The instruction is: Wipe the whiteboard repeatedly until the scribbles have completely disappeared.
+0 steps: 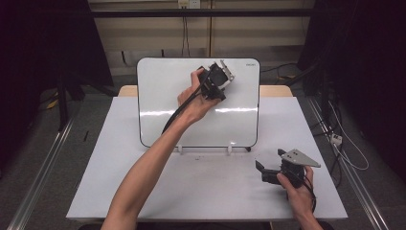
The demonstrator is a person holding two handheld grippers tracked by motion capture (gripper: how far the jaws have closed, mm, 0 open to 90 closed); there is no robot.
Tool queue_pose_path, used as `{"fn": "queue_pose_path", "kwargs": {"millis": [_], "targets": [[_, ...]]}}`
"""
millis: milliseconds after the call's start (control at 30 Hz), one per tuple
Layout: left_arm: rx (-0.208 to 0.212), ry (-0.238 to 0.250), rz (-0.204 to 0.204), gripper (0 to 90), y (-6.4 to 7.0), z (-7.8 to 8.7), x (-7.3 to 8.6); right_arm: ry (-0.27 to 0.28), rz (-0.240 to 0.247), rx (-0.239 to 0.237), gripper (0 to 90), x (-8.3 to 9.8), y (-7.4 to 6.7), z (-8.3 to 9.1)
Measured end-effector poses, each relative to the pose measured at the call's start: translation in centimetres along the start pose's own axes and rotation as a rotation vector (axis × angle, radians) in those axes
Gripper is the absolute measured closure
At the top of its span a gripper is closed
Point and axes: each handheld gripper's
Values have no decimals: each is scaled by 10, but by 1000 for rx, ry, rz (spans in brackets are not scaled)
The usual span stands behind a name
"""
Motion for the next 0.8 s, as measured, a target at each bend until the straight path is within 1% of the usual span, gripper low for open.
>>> {"fn": "queue_pose_path", "kwargs": {"millis": [33, 100, 133, 167, 200, 267, 367, 400, 467, 500, 567, 600, 633, 667, 700, 733, 767, 800], "targets": [[4, 13, -5, 309, 6, -1, -2, 0, 0, 0, 43, 0, 0, 0], [15, 22, -43, 309, 17, 0, -2, -1, -7, 1, 43, 0, 1, 1], [19, 18, -65, 310, 21, 1, -1, 0, -5, 1, 43, 0, 1, 1], [18, 29, -59, 310, 24, 0, 0, 1, -2, 2, 43, 0, 1, 1], [15, 46, -39, 310, 26, 0, 1, 0, -3, 2, 43, 1, 1, 1], [36, 50, -43, 310, 26, 2, 3, 0, -4, 4, 44, 1, 1, 0], [48, 63, -46, 310, 33, 2, 5, 1, -2, 5, 43, 0, 0, 0], [56, 59, -51, 310, 33, 3, 6, -1, -3, 5, 43, 0, 0, 0], [97, 96, -8, 310, 34, 3, 9, 0, -2, 6, 44, 0, 0, 0], [108, 106, 0, 311, 35, 3, 10, -1, 1, 5, 43, 0, -1, 0], [105, 112, 0, 310, 36, 4, 12, -2, 0, 2, 44, 0, -1, 0], [106, 111, -8, 311, 37, 4, 14, -2, 1, 3, 44, 0, -1, 0], [107, 122, 4, 310, 38, 4, 15, -2, 1, 3, 44, 0, -1, 0], [112, 120, 7, 311, 38, 4, 17, -2, 1, 3, 43, 0, -1, 0], [111, 130, 17, 310, 39, 4, 19, -2, -1, 4, 44, 0, -1, 0], [114, 129, 15, 311, 39, 5, 21, -2, 1, 6, 43, 0, -1, 0], [115, 137, 31, 310, 40, 5, 22, -1, 1, 7, 43, 0, 0, -1], [118, 142, 33, 311, 40, 6, 23, -2, 1, 8, 43, 0, 0, -1]]}}
Point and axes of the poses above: each handheld gripper's, and its own axes: z roughly backward along the jaws, x roughly out of its underside, y roughly to its right, and after that the axes turned 15 degrees about -z, right-handed
